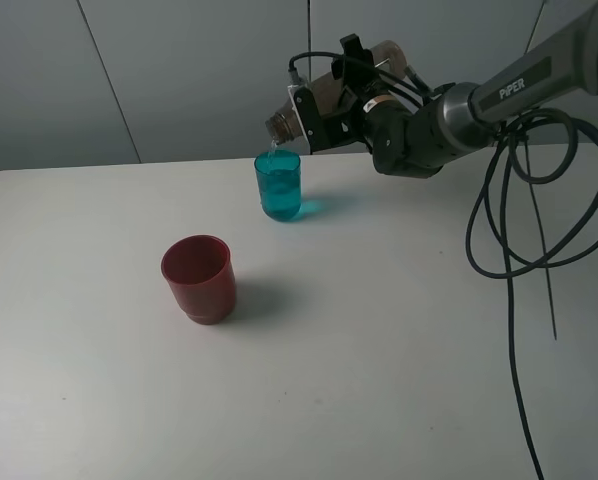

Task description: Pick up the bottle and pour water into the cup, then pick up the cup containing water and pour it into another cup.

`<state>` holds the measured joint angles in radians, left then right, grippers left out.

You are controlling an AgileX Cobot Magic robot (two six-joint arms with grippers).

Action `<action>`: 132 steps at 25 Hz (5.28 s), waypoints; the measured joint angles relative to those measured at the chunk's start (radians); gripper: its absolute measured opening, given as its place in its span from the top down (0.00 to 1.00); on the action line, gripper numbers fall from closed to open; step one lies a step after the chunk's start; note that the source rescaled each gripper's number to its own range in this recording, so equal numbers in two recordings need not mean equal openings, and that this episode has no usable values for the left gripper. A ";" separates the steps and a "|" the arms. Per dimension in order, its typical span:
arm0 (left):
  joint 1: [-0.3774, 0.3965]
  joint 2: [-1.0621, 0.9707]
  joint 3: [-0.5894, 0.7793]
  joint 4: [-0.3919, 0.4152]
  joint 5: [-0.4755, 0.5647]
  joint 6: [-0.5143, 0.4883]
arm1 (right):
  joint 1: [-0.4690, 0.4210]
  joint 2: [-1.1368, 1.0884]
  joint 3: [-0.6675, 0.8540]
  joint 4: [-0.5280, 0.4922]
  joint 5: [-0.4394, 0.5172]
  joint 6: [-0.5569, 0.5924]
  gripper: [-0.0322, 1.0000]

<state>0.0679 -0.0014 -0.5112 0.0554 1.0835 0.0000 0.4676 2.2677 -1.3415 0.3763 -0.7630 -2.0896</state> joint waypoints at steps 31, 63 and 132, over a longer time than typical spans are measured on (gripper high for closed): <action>0.000 0.000 0.000 0.000 0.000 0.007 | -0.028 0.000 0.000 -0.180 0.013 0.000 0.95; 0.000 0.000 0.000 0.000 0.000 0.007 | -0.019 0.000 0.000 -0.058 0.072 0.183 0.95; 0.000 0.000 0.000 0.002 0.000 0.000 | -0.296 -0.021 0.293 -0.337 0.042 2.090 0.04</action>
<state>0.0679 -0.0014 -0.5112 0.0573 1.0835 0.0000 0.1715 2.2467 -1.0483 0.0389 -0.7214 0.0000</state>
